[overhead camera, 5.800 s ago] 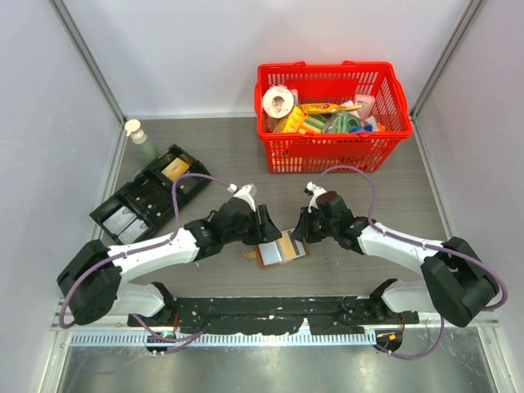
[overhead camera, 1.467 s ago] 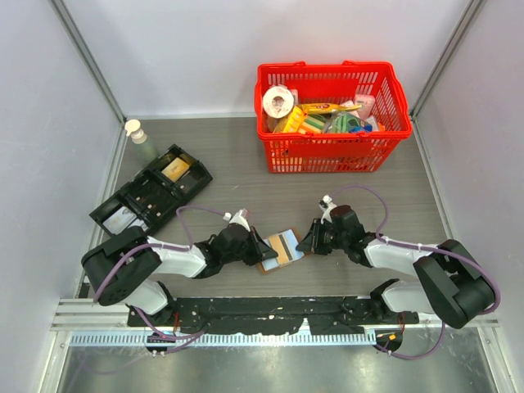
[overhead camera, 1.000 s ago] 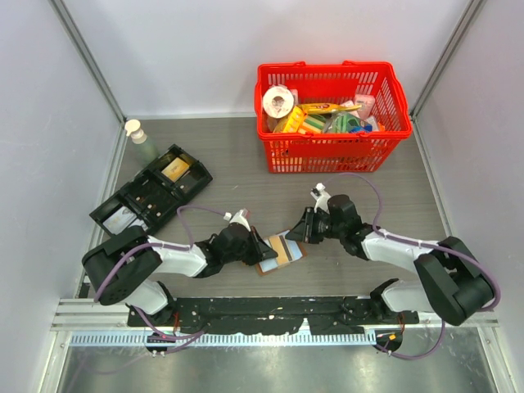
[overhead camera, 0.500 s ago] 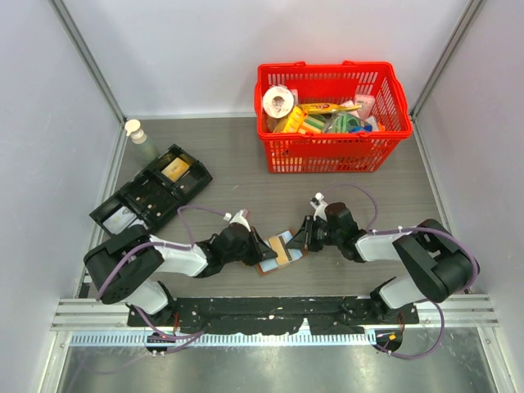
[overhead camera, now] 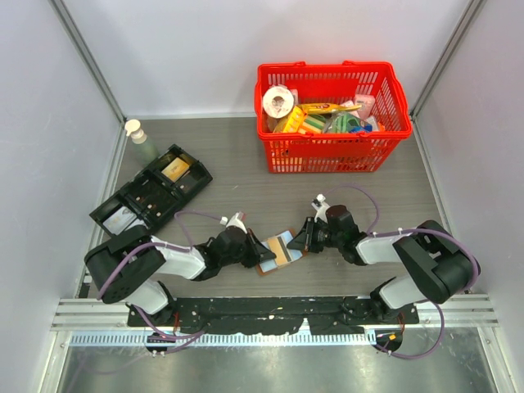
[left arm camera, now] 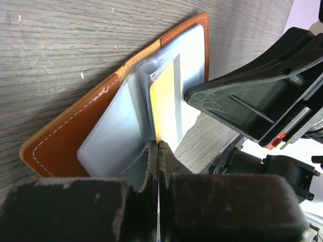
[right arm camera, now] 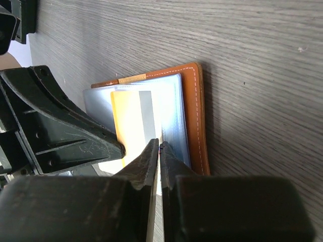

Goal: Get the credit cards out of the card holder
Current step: Remove the credit card from the card holder.

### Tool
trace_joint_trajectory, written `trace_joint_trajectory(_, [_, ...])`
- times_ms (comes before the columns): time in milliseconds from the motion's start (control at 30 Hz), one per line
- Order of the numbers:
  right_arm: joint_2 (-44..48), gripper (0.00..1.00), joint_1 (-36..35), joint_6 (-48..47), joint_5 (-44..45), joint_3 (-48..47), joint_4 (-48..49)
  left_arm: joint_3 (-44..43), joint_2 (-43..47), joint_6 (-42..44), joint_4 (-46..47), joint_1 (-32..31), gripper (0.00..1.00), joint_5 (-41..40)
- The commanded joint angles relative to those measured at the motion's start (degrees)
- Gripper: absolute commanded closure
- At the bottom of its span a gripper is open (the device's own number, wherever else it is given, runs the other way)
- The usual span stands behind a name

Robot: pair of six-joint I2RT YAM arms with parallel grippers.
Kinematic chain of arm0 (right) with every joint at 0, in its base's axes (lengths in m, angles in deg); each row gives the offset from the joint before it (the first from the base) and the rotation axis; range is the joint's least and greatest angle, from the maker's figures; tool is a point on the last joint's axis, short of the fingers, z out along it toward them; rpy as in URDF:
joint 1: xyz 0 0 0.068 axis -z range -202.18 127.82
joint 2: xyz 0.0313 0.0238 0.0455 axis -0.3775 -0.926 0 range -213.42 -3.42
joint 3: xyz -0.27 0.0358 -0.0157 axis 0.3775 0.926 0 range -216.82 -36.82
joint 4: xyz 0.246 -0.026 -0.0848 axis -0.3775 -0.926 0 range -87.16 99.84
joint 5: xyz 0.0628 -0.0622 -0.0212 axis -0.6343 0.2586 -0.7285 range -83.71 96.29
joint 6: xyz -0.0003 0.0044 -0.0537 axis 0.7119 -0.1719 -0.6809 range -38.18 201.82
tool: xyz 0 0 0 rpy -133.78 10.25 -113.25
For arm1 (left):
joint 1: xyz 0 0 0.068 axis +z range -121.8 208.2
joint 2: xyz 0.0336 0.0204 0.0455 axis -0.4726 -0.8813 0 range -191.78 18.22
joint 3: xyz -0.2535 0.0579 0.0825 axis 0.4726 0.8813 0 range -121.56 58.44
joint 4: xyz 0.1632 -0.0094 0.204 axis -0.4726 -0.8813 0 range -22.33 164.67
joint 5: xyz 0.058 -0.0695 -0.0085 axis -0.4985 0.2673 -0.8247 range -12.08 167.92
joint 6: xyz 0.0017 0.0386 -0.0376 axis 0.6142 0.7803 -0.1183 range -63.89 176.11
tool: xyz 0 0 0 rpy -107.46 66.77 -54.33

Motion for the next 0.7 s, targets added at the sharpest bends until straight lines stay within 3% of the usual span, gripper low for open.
trace_joint_trajectory(0, [-0.2, 0.90, -0.1, -2.6, 4.5, 1.5, -6.8, 1.4, 1.1, -0.8, 0.3, 0.4, 1.00, -1.2])
trace_joint_trajectory(300, [0.3, 0.90, -0.1, -2.9, 4.4, 0.6, -7.8, 2.4, 2.1, -1.1, -0.7, 0.7, 0.99, -1.5])
trace_joint_trajectory(400, [0.9, 0.90, -0.1, -2.7, 3.8, 0.3, -7.9, 2.4, 2.5, -1.1, -0.7, 0.6, 0.83, -1.5])
trace_joint_trajectory(467, [1.3, 0.90, -0.1, -2.5, 3.6, -0.1, -8.0, 2.0, 2.5, -0.8, -0.2, 0.7, 0.77, -1.5])
trace_joint_trajectory(667, [2.2, 0.90, -0.1, -2.2, 2.4, -0.8, -8.1, 0.7, 0.0, -0.7, 1.8, 0.6, 0.75, -1.2])
